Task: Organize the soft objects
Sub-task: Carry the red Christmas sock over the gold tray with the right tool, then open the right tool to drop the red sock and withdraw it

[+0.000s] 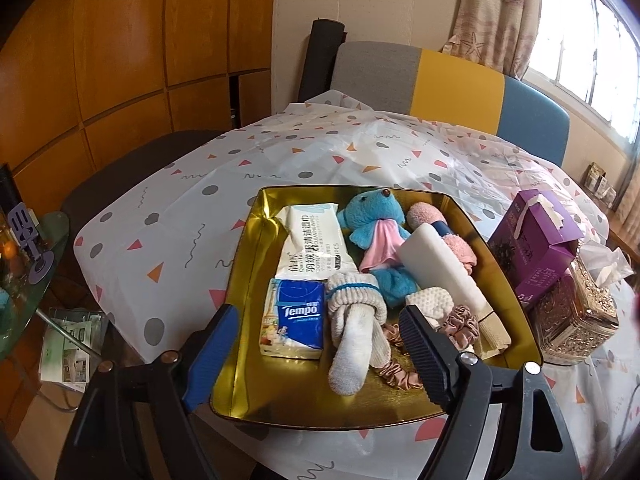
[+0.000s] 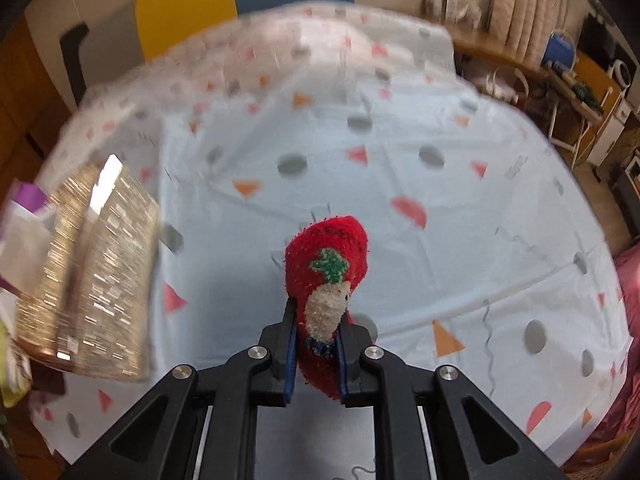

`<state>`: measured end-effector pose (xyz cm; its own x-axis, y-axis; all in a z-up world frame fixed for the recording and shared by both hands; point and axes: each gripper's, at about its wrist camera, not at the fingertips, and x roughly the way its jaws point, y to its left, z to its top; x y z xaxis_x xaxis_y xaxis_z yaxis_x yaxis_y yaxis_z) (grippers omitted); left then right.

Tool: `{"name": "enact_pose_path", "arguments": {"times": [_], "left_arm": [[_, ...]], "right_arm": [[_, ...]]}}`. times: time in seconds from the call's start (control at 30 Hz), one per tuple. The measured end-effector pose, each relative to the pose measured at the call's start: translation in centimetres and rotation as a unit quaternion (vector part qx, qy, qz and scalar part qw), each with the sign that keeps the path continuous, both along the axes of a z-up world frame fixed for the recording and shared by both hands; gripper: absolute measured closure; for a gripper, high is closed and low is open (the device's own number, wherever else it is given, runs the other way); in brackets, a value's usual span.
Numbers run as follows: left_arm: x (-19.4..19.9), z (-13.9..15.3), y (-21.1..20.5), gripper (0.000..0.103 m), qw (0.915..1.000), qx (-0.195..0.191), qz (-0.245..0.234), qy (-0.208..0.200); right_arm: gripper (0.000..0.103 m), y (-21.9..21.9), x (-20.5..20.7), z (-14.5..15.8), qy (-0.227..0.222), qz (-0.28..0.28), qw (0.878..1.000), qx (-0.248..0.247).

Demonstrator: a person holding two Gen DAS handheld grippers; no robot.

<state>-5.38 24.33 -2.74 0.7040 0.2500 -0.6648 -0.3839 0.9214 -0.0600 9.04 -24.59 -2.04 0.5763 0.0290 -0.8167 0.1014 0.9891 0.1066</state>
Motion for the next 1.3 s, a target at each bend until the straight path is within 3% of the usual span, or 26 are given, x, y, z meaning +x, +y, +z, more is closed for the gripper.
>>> {"name": "enact_pose_path", "arguments": {"times": [0.1,0.23,0.43,0.6,0.87,0.97,1.07,1.13,1.3], "left_arm": [[-0.1,-0.1,0.4,0.016,0.9999,-0.002,0.012,0.003],[-0.2,-0.1,0.9,0.015,0.9998,-0.004,0.021,0.003],[-0.6,0.2,1.2,0.013,0.9995,0.003,0.031,0.000],[-0.8,0.5,1.7,0.012,0.9991,0.008,0.042,-0.001],[-0.9,1.1,2.5,0.011,0.9981,0.015,0.059,-0.004],[-1.0,1.4,2.3,0.011,0.9980,0.025,0.058,-0.005],[-1.1,1.5,2.2,0.010,0.9980,0.030,0.055,-0.005],[-1.2,1.6,2.2,0.009,0.9980,0.029,0.056,-0.004],[-1.2,1.8,1.9,0.004,0.9976,0.032,0.060,-0.008]], "right_arm": [[0.090,2.5,-1.9,6.1,-0.092,0.037,0.995,0.001],[0.090,8.8,-4.0,12.0,-0.188,0.132,0.973,0.002],[0.090,18.2,-5.6,13.7,-0.210,0.253,0.944,0.025],[0.090,25.6,-5.1,11.0,-0.165,0.346,0.923,0.039],[0.089,36.6,-2.5,1.0,-0.027,0.422,0.904,0.061],[0.087,39.1,-1.3,-3.3,0.013,0.415,0.909,0.030],[0.083,40.0,-0.2,-6.2,0.021,0.393,0.919,-0.002],[0.080,39.5,0.0,-6.3,0.015,0.382,0.924,0.011],[0.052,37.7,-1.3,-4.3,-0.015,0.382,0.923,0.032]]}}
